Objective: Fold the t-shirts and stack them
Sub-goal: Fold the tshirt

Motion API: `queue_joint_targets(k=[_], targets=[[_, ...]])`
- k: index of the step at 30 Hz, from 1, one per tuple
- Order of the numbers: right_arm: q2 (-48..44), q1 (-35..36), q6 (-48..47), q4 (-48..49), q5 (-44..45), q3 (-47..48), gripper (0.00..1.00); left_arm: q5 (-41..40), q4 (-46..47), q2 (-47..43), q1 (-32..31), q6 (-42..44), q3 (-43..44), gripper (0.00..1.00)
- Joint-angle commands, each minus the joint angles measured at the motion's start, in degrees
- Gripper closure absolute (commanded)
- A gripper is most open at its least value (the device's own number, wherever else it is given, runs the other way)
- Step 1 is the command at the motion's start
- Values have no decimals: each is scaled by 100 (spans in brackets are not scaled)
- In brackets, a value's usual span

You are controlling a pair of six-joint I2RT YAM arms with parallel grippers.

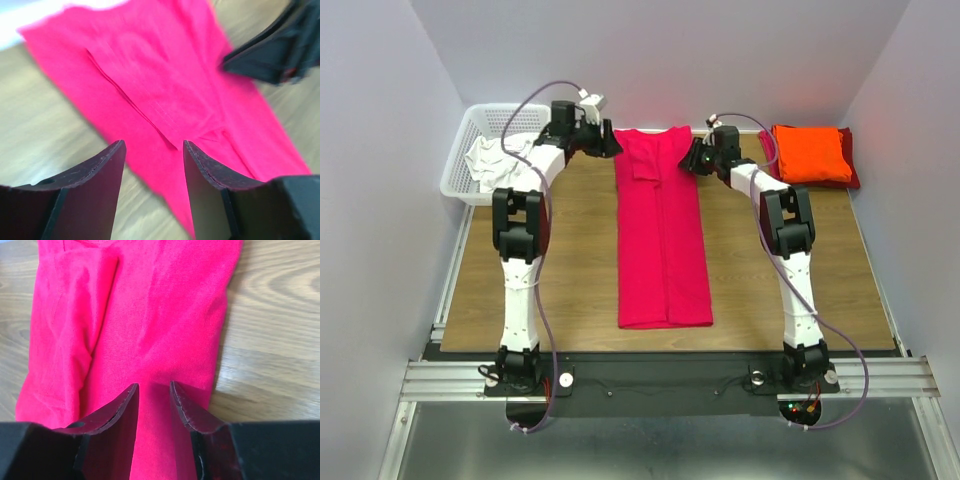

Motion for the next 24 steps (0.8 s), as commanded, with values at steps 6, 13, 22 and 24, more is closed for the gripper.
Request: queue_joint_targets(k=[6, 13, 22, 24], targets=[[-152, -194, -327, -480, -178, 180, 47, 599, 691, -1956, 181, 746, -1532, 38], [-1864, -177, -1723, -778, -1618, -504, 20, 924, 525, -4449, 242, 2740, -4254, 38], [-5079, -124, -4201, -2405, -1886, -3155, 0, 854, -1374, -6561, 207, 5046, -5805, 34], [-5504, -115, -4239, -2431, -1675, -3553, 0, 1020, -1374, -6756, 216, 4775, -5928, 34]])
